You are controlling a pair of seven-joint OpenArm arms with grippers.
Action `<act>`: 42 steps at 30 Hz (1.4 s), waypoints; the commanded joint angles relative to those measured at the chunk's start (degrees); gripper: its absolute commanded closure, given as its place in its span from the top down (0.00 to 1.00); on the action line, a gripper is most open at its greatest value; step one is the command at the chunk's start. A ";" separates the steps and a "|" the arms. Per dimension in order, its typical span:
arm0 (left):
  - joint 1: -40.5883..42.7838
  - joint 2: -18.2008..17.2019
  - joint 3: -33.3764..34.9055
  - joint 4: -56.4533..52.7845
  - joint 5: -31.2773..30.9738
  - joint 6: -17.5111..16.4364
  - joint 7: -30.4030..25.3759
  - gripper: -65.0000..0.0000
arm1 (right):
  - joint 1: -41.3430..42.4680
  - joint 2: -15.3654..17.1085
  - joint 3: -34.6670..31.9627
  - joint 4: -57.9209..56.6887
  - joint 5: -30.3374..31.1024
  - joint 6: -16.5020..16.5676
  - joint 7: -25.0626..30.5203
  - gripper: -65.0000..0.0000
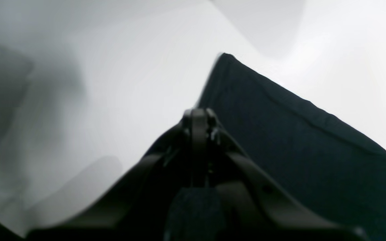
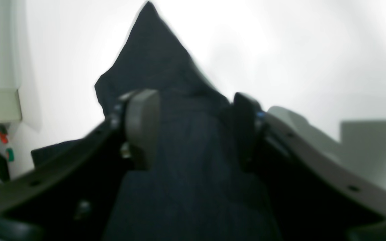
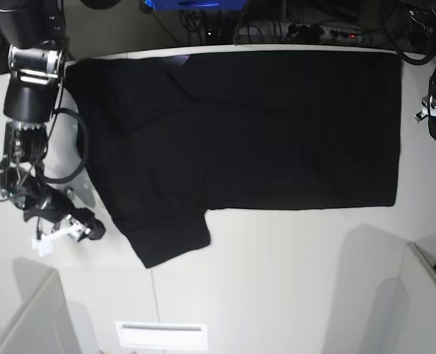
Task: Fold the T-shirt properly
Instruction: 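Grasp the hem corners with both grippers, left reaching the hem beside it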
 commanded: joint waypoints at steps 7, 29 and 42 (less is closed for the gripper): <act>0.15 -0.99 -0.43 0.86 -0.42 -0.25 -1.26 0.00 | 12.48 1.30 -15.39 -15.03 1.06 0.92 10.52 0.62; 0.15 -1.17 -0.43 0.78 -0.42 -0.25 -1.34 0.15 | 22.59 -6.17 -35.52 -38.68 1.15 7.69 21.43 0.61; -2.05 -1.34 -0.51 -3.36 -0.42 -0.25 -1.34 0.58 | 22.15 -6.34 -37.10 -38.77 1.15 7.34 21.87 0.10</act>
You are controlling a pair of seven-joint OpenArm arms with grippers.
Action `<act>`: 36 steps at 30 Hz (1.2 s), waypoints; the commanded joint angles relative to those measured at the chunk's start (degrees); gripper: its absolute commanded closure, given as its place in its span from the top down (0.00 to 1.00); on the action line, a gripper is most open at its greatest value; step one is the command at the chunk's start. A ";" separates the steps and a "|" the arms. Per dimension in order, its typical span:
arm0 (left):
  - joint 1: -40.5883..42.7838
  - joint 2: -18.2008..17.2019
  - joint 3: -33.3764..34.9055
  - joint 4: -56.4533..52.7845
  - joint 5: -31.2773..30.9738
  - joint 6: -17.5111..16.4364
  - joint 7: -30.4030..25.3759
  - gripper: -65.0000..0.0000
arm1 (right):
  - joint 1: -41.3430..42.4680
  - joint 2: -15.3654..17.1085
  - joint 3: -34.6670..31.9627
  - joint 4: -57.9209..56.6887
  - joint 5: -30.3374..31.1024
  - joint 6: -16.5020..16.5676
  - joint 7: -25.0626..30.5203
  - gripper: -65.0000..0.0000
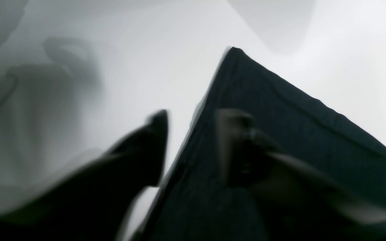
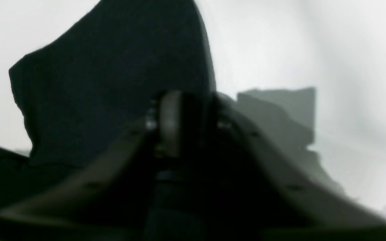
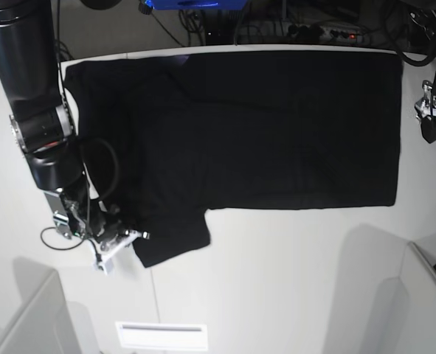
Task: Fold the T-shirt properly
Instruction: 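Grasp the hem corners with both grippers, left reaching the hem beside it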
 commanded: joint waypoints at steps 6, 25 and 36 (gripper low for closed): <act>-7.18 -4.31 1.66 -6.96 -0.60 -0.29 -1.32 0.90 | 1.71 0.32 0.45 0.48 -0.16 -0.09 -0.65 0.00; -37.33 -14.77 22.14 -41.25 15.05 -0.29 -1.85 0.90 | 1.71 0.32 0.45 0.48 -0.07 -0.09 -0.74 0.00; -47.36 -15.04 36.47 -58.04 16.02 -0.29 -9.76 0.90 | 1.71 0.32 0.45 0.48 0.10 -0.09 -0.74 0.00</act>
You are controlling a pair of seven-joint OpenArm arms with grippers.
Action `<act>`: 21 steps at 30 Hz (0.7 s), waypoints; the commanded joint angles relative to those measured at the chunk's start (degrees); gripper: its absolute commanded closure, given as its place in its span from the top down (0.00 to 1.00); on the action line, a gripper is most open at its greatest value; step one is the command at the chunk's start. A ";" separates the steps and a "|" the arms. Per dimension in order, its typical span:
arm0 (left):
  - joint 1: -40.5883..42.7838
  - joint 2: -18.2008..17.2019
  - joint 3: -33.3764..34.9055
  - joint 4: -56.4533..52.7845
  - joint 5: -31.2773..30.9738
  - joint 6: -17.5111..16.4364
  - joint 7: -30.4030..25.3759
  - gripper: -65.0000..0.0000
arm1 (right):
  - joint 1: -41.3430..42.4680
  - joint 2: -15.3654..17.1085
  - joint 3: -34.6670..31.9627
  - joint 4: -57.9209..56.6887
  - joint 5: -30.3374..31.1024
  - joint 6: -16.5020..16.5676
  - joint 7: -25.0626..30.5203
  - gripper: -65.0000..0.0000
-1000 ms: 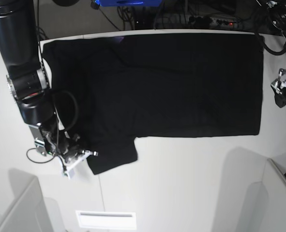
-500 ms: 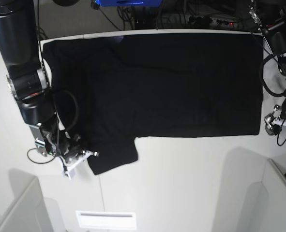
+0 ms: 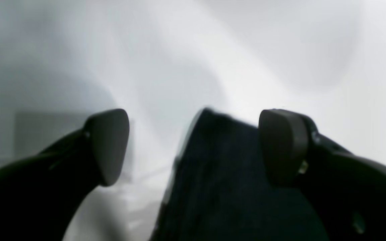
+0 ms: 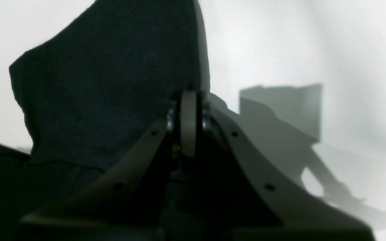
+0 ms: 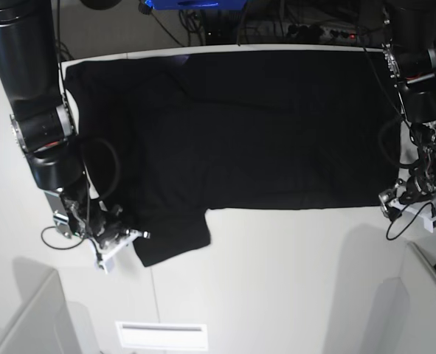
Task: Fold the T-shirt properly
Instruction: 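Grasp the hem corners with both grippers, left reaching the hem beside it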
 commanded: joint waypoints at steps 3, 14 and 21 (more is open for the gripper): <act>-3.30 -1.26 3.10 -1.75 -0.20 0.12 -3.65 0.90 | 1.91 0.54 0.19 0.48 -0.16 -0.11 -0.39 0.00; -2.77 -0.91 6.61 -2.89 -0.29 0.12 -5.68 0.90 | 2.00 0.54 0.19 0.48 -0.25 -0.11 -0.39 0.00; -2.60 0.05 6.70 -2.63 -0.37 0.12 -5.68 0.90 | 2.00 0.45 0.19 0.57 -0.25 -0.11 -0.30 0.00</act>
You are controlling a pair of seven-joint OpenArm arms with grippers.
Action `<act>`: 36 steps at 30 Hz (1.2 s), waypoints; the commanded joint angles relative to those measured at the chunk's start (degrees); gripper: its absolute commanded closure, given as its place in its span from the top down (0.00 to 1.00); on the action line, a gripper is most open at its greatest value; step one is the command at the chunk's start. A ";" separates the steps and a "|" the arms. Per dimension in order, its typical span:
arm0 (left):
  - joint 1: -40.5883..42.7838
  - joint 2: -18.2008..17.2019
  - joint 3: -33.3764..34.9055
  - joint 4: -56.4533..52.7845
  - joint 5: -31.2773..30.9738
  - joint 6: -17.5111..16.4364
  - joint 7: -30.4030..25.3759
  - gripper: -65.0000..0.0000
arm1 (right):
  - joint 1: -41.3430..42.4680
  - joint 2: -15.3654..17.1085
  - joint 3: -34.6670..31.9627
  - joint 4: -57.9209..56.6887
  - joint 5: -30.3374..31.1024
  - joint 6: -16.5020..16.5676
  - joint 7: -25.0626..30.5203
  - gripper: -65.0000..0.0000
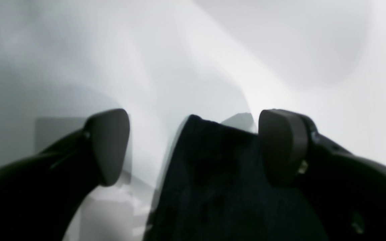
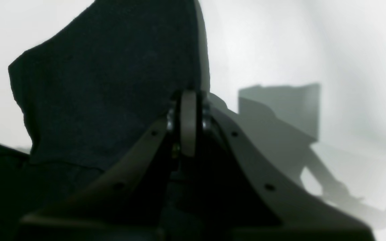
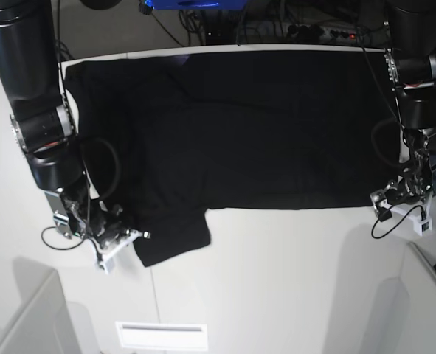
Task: Fold the T-shirt properly
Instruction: 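Grasp the hem corners with both grippers, left reaching the hem beside it, then lift the hem and fold it toward the shoulder edge with both grippers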
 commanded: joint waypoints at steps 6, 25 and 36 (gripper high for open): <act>-0.04 0.32 -0.12 0.30 -0.09 -0.12 -0.02 0.65 | 1.80 0.54 0.19 0.57 -0.25 -0.11 -0.19 0.00; 1.90 0.32 -0.74 4.87 -0.44 -0.20 0.07 0.00 | 0.92 0.89 0.28 1.10 -0.07 0.06 2.62 0.00; 8.58 0.32 -5.13 19.02 -0.62 -0.20 0.60 0.00 | -4.71 5.20 0.28 16.57 0.10 -0.20 2.80 0.00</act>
